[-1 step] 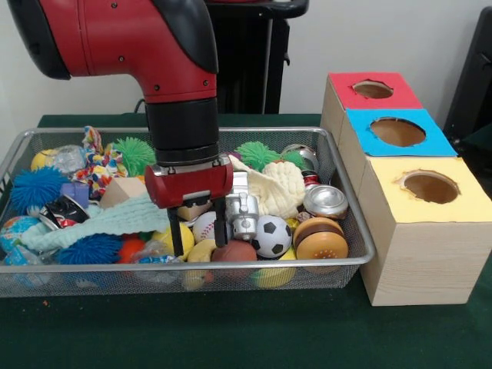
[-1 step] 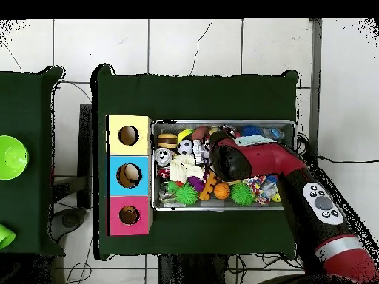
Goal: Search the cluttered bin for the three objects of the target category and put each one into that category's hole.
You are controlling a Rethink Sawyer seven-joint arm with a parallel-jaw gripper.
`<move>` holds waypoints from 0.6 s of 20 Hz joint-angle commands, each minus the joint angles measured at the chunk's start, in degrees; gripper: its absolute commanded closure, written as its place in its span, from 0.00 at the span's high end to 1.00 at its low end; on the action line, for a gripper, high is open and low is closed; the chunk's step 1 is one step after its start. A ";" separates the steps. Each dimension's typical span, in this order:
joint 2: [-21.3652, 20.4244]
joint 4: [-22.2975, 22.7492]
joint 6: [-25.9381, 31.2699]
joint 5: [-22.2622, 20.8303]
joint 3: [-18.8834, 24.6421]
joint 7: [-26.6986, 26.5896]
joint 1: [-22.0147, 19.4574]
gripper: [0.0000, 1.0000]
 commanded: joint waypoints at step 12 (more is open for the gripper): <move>4.49 -1.40 9.72 -0.49 -1.32 -3.92 0.36 1.00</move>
